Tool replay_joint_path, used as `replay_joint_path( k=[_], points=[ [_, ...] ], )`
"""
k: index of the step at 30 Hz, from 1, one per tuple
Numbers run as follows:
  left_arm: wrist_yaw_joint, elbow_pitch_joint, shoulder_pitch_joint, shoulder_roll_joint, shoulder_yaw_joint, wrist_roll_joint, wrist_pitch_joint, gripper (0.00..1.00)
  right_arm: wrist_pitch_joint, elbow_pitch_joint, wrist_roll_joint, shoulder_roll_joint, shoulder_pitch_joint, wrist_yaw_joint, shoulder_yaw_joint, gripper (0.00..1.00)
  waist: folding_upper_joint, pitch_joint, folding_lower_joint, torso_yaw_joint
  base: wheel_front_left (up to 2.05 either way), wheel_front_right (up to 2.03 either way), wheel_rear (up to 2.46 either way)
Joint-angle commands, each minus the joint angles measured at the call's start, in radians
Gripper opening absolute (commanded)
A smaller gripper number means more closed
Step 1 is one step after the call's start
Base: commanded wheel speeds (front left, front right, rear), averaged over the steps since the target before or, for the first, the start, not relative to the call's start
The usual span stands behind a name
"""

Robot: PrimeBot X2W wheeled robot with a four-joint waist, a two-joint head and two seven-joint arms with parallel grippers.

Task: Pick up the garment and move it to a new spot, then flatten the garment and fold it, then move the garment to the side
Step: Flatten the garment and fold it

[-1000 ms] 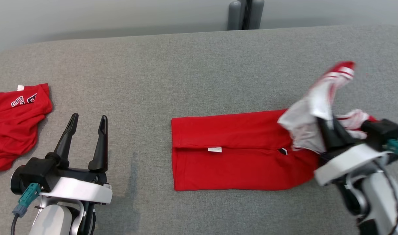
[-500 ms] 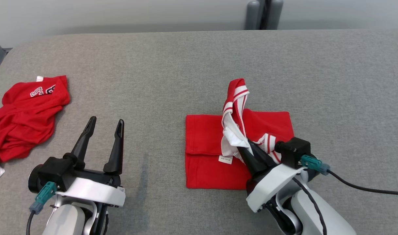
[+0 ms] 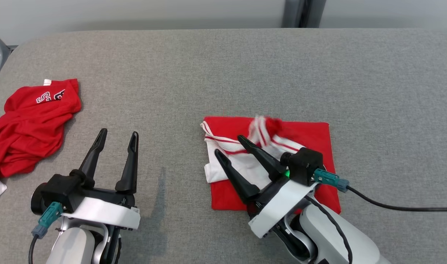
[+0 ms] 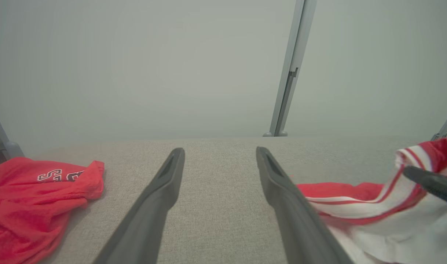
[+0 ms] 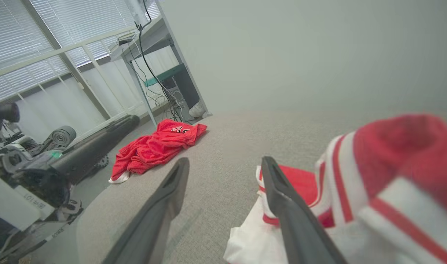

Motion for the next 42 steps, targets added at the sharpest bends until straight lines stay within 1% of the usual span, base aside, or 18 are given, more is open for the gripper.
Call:
replay_joint_path(
  k=[1,5,8,9,12,15,20,21,23,26,29,33,42],
  points=[
    [0.001,-0.002,-0.008,0.002,0.006,0.006,-0.004,1.00,-0.006,-0.011,0.009,-0.006,-0.009,0.000,0.004,1.00,0.0000,0.000,0.0000,-0.003,0.00,0.00,0.00],
    [0.002,0.000,-0.004,0.000,0.012,0.011,-0.004,1.00,-0.013,-0.112,0.020,-0.005,-0.019,0.000,0.016,1.00,0.0000,-0.004,0.0000,-0.015,0.00,0.00,0.00],
    [0.004,0.001,0.000,-0.001,0.017,0.015,-0.004,1.00,-0.013,-0.178,0.014,-0.006,-0.020,0.000,-0.018,1.00,0.0000,-0.009,0.0000,-0.024,0.00,0.00,0.00],
    [0.005,-0.001,0.002,-0.001,0.019,0.015,-0.004,1.00,-0.015,-0.192,-0.010,-0.007,-0.019,0.000,-0.045,1.00,0.0000,-0.011,0.0000,-0.026,0.00,0.00,0.00],
    [0.007,-0.004,0.010,0.000,0.024,0.019,-0.004,1.00,-0.006,-0.212,-0.070,-0.009,0.013,0.000,-0.157,1.00,0.0000,-0.016,0.0000,-0.033,0.00,0.00,0.00],
    [0.009,-0.005,0.013,0.001,0.028,0.018,-0.004,1.00,0.009,-0.214,-0.146,-0.030,0.055,0.000,-0.301,1.00,0.0000,-0.018,0.0000,-0.037,0.00,0.00,0.00],
    [0.015,-0.003,0.020,0.010,0.038,0.019,-0.004,1.00,0.036,-0.215,-0.230,-0.066,0.147,0.000,-0.519,1.00,0.0000,-0.021,0.0000,-0.044,0.00,0.00,0.00],
    [0.019,-0.001,0.025,0.014,0.041,0.020,-0.004,1.00,0.043,-0.218,-0.254,-0.081,0.184,0.000,-0.589,1.00,0.0000,-0.025,0.0000,-0.047,0.00,0.00,0.00],
    [0.022,-0.001,0.031,0.020,0.044,0.017,-0.002,1.00,0.052,-0.216,-0.275,-0.100,0.225,0.000,-0.652,1.00,0.0000,-0.028,0.0000,-0.049,0.00,0.00,0.00],
    [0.024,-0.002,0.033,0.025,0.043,0.015,0.005,1.00,0.057,-0.219,-0.288,-0.122,0.287,0.000,-0.716,1.00,0.0000,-0.035,0.0000,-0.049,0.00,0.00,0.00],
    [0.027,-0.006,0.038,0.031,0.044,0.012,0.009,1.00,0.062,-0.225,-0.294,-0.137,0.334,0.000,-0.736,1.00,0.0000,-0.040,0.0000,-0.054,0.00,0.00,0.00],
    [0.030,-0.010,0.051,0.039,0.045,0.008,0.017,1.00,0.068,-0.241,-0.286,-0.143,0.370,0.000,-0.735,1.00,0.0000,-0.050,0.0000,-0.060,0.00,0.00,0.00],
    [0.039,-0.019,0.060,0.047,0.037,0.003,0.028,1.00,0.087,-0.264,-0.264,-0.157,0.393,0.000,-0.726,1.00,0.0000,-0.063,0.0000,-0.057,0.00,0.00,0.00]
  ],
)
